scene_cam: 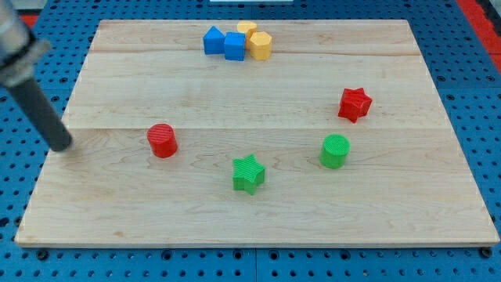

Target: Push the red circle slightly to right

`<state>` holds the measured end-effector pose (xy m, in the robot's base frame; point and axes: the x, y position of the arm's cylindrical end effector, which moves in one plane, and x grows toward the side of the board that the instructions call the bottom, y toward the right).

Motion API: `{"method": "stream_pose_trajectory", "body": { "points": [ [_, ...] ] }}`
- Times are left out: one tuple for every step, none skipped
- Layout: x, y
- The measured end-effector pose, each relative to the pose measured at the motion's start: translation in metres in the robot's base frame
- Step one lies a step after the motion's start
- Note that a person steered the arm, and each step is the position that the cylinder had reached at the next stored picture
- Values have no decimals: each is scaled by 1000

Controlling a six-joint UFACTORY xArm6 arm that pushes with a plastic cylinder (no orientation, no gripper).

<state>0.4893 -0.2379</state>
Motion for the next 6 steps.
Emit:
{"method": "stream_pose_trajectory", "body": {
  "points": [
    [2,88],
    [-59,104],
    [-60,133],
    [-43,36],
    [32,77],
    [-8,90]
  ]
}}
